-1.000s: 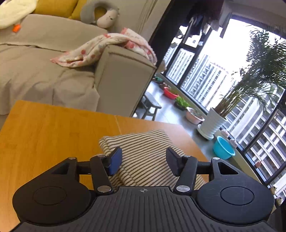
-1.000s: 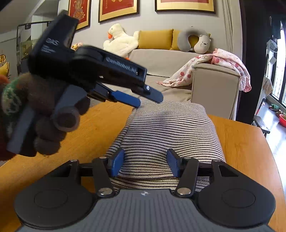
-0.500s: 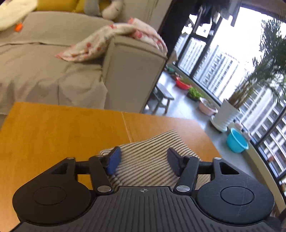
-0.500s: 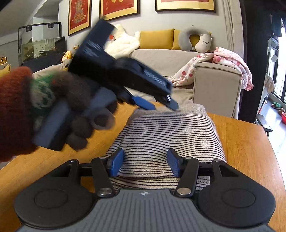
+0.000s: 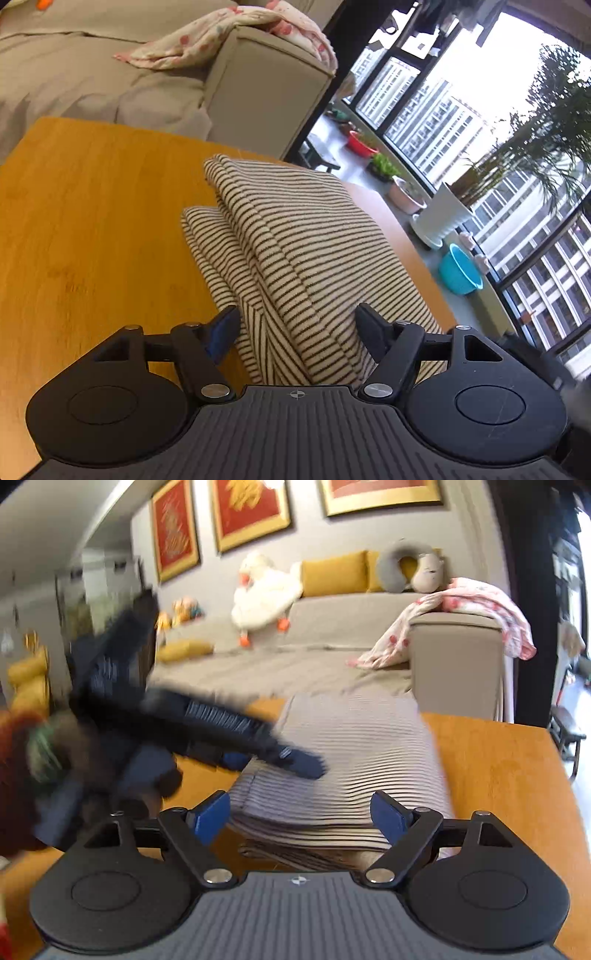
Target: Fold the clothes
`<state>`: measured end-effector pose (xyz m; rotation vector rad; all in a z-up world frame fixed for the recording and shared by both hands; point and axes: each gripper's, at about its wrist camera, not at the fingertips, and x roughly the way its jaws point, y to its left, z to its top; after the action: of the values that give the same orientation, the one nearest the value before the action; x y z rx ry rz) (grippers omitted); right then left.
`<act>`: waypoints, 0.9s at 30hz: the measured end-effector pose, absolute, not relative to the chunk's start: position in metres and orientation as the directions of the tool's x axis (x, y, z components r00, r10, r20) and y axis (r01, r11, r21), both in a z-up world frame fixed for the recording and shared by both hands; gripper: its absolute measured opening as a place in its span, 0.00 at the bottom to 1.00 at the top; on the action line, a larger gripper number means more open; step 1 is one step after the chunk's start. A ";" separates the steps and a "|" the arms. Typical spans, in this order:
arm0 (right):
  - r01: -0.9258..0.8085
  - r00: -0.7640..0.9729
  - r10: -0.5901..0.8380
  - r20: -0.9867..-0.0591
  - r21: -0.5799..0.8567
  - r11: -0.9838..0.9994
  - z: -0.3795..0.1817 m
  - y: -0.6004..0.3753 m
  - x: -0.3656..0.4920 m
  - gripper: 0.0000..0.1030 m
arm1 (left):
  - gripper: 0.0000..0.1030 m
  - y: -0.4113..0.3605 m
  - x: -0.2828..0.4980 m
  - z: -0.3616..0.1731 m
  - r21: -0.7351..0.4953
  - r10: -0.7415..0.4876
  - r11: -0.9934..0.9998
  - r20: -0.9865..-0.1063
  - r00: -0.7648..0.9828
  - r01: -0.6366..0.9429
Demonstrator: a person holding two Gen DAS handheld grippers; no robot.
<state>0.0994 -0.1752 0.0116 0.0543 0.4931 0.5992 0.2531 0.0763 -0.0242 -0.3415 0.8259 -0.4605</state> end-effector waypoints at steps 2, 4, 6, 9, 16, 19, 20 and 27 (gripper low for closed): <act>-0.482 0.715 0.545 -0.437 0.256 0.838 0.020 -0.195 0.121 0.86 | 0.72 0.075 0.255 -0.025 -0.453 -0.524 0.847 -0.619 0.585 0.278; -0.429 0.704 0.537 -0.465 0.324 0.843 0.025 -0.212 0.152 0.87 | 0.72 0.077 0.257 -0.027 -0.463 -0.538 0.838 -0.615 0.577 0.288; -0.396 0.670 0.540 -0.509 0.370 0.840 0.012 -0.213 0.187 0.87 | 0.72 0.079 0.257 -0.030 -0.478 -0.551 0.829 -0.610 0.569 0.291; -0.345 0.610 0.553 -0.567 0.438 0.830 -0.007 -0.214 0.238 0.87 | 0.72 0.083 0.255 -0.033 -0.488 -0.567 0.819 -0.603 0.561 0.303; -0.496 0.560 0.670 -0.488 0.450 0.742 -0.006 -0.185 0.210 0.74 | 0.78 0.103 0.246 -0.036 -0.502 -0.600 0.797 -0.596 0.533 0.336; -0.467 0.586 0.604 -0.540 0.384 0.796 -0.009 -0.189 0.203 0.73 | 0.78 0.101 0.245 -0.037 -0.515 -0.594 0.799 -0.593 0.543 0.312; -0.441 0.599 0.564 -0.569 0.353 0.825 -0.014 -0.190 0.203 0.75 | 0.78 0.098 0.245 -0.035 -0.513 -0.585 0.805 -0.597 0.549 0.299; -0.402 0.588 0.592 -0.551 0.436 0.805 -0.008 -0.219 0.188 0.83 | 0.89 0.077 0.221 -0.016 -0.442 -0.518 0.853 -0.644 0.562 0.279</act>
<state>0.1884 -0.2190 -0.0082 0.2782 0.7409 0.5877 0.2205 0.0773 -0.0156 -0.3063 0.8531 -0.4779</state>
